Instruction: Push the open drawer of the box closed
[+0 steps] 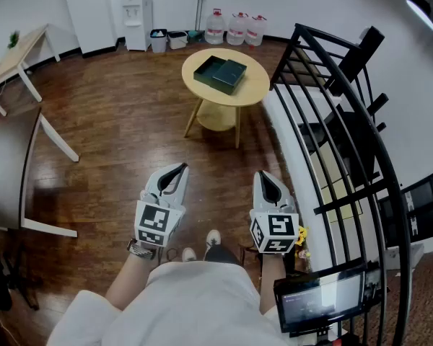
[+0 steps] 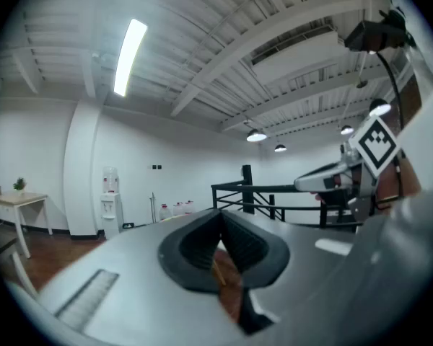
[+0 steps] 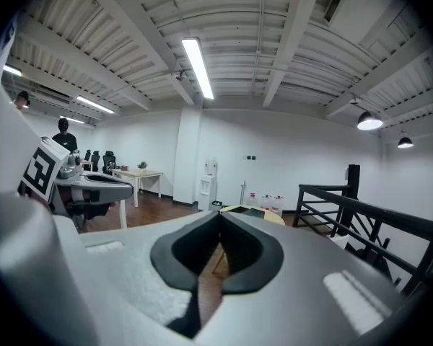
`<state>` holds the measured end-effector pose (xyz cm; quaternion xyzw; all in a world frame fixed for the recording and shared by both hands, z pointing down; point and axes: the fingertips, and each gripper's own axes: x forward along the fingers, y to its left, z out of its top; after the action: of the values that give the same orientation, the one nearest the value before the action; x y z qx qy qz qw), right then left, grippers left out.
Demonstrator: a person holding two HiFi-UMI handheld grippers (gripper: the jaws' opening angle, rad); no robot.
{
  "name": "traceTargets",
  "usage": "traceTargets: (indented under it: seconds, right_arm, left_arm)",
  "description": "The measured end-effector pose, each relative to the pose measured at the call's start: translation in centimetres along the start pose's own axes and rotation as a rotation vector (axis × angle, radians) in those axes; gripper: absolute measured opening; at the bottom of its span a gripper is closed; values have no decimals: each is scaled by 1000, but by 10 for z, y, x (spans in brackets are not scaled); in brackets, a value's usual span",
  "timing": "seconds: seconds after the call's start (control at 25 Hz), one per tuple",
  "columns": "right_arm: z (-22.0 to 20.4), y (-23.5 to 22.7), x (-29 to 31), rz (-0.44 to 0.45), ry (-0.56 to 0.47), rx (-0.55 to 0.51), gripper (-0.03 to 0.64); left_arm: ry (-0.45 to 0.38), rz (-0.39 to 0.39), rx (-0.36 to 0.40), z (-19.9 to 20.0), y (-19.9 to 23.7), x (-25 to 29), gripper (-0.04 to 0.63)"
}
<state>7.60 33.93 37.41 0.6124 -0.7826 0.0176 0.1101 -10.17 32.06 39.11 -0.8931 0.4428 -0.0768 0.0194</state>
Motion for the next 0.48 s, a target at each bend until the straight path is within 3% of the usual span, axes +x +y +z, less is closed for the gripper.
traceTargets:
  seconds: [0.48]
  right_arm:
    - [-7,-4,37,25,24,27,3]
  left_arm:
    - [32,8,-9,-12,19,24,8]
